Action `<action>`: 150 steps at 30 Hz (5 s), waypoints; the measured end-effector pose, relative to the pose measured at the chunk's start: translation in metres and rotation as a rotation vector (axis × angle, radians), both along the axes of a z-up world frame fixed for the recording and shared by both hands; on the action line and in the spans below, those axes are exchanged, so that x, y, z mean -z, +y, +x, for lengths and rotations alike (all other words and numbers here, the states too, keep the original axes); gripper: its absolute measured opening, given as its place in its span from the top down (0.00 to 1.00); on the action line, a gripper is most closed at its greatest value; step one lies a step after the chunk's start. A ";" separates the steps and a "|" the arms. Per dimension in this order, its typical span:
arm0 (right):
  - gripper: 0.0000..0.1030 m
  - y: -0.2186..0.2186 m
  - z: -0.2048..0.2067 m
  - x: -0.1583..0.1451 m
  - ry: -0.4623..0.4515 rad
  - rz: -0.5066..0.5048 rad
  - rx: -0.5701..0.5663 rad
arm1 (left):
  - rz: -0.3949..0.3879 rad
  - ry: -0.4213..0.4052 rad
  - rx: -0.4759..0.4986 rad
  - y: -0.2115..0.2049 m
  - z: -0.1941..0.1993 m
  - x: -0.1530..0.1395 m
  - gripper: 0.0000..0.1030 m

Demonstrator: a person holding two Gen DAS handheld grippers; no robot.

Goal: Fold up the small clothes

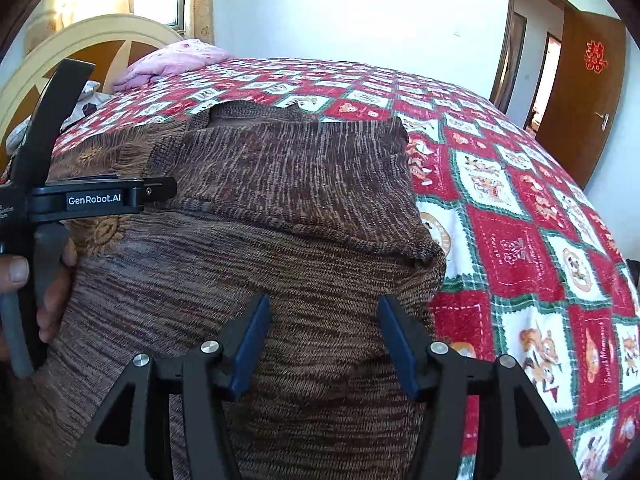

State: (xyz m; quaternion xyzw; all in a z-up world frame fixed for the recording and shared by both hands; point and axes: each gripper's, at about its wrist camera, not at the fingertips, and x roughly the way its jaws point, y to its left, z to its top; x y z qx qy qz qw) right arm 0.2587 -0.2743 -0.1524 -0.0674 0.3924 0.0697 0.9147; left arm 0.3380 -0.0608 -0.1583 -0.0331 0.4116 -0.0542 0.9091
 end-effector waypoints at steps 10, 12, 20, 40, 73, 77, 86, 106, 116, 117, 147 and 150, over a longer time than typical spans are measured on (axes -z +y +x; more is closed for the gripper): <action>0.43 0.006 -0.024 -0.017 -0.115 0.043 -0.054 | 0.027 0.052 -0.030 0.025 -0.013 -0.003 0.00; 0.43 0.010 -0.027 -0.020 -0.136 0.047 -0.070 | 0.052 0.053 -0.064 0.038 -0.016 -0.004 0.00; 0.43 0.024 -0.035 -0.019 -0.139 0.024 -0.114 | 0.087 0.049 -0.225 0.117 -0.029 -0.004 0.00; 0.42 0.037 -0.049 -0.023 -0.196 -0.002 -0.152 | -0.122 0.035 -0.598 0.275 -0.033 -0.004 0.04; 0.42 0.042 -0.053 -0.024 -0.229 0.014 -0.160 | -0.242 -0.128 -0.568 0.301 -0.008 -0.070 0.90; 0.42 0.040 -0.054 -0.027 -0.231 0.037 -0.155 | -0.257 -0.146 -0.503 0.277 -0.003 -0.090 0.90; 0.42 0.037 -0.051 -0.027 -0.210 0.070 -0.138 | -0.285 -0.137 -0.385 0.212 0.015 -0.112 0.90; 0.42 0.026 -0.038 -0.022 -0.159 0.099 -0.074 | -0.370 -0.068 -0.234 0.080 0.043 -0.097 0.90; 0.42 0.012 -0.026 -0.014 -0.101 0.123 -0.004 | -0.172 -0.032 -0.091 -0.019 0.038 -0.047 0.89; 0.42 0.009 -0.024 -0.013 -0.092 0.128 0.006 | -0.136 -0.019 -0.070 -0.029 0.037 -0.040 0.88; 0.42 0.055 0.047 -0.070 -0.019 0.316 -0.101 | 0.280 -0.032 -0.125 0.101 0.009 0.000 0.20; 0.42 0.081 0.088 -0.071 -0.005 0.286 -0.092 | 0.247 -0.044 -0.122 0.108 0.008 0.000 0.20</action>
